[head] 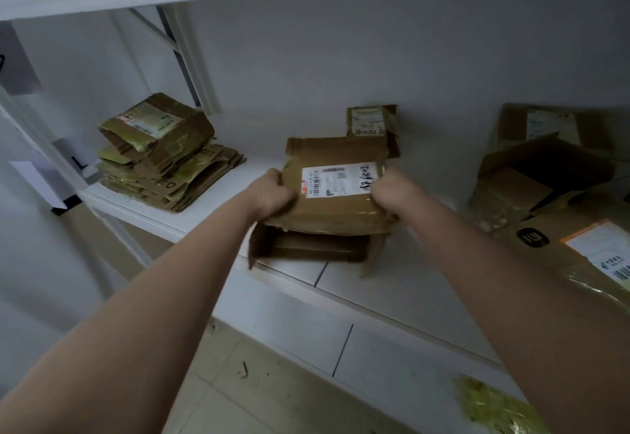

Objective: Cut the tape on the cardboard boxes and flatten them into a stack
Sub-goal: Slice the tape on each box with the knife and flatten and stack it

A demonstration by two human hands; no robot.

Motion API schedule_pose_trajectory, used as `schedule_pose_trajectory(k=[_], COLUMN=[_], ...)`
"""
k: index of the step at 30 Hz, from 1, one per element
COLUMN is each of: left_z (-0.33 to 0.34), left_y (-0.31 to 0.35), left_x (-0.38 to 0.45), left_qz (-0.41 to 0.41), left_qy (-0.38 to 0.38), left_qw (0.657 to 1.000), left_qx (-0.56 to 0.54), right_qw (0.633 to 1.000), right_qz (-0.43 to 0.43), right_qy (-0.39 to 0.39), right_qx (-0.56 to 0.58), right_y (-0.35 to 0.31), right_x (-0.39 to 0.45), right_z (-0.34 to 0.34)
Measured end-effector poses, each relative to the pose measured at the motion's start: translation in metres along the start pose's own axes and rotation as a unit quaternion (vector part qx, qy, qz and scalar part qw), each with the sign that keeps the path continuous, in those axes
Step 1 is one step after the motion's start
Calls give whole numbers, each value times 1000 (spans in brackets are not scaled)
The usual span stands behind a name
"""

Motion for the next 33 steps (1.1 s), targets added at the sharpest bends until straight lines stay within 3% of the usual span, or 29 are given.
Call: schedule_pose_trajectory(k=[3, 5, 8, 10, 13, 17, 19, 22, 26, 33], left_z=[-11, -11, -4, 0, 4, 12, 11, 9, 10, 9], left_y=[-8, -18, -27, -27, -26, -24, -23, -27, -30, -32], left_x=[-1, -4, -7, -7, -6, -11, -12, -11, -7, -3], left_qz=[-59, -93, -85, -48, 19, 99, 126, 146, 147, 131], left_qy=[-57, -58, -19, -9, -19, -43, -49, -56, -61, -67], left_qw=[993, 986, 968, 964, 961, 951, 949, 947, 943, 944], left_qx=[89, 125, 238, 262, 275, 288, 283, 280, 293, 296], right_qw=[970, 943, 930, 921, 914, 893, 886, 880, 881, 888], right_qz=[55, 78, 112, 137, 131, 97, 93, 79, 31, 27], right_qy=[-159, -236, -170, -74, -19, -48, -102, -183, -226, -150], right_qx=[174, 219, 308, 358, 383, 436, 443, 431, 414, 434], right_y=[-6, -7, 10, 30, 41, 32, 30, 27, 13, 16], right_x=[-20, -31, -17, 1, 14, 20, 21, 19, 17, 23], right_z=[34, 47, 35, 22, 19, 30, 42, 63, 76, 62])
Point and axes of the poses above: each hand's wrist, its own x-axis towards the middle knuckle, its own z-axis out of the palm, y = z × x, the point moved 9 cm from there along x, towards the middle knuckle, and after that the axes turned 7 degrees about z, right-handed, at the moved point
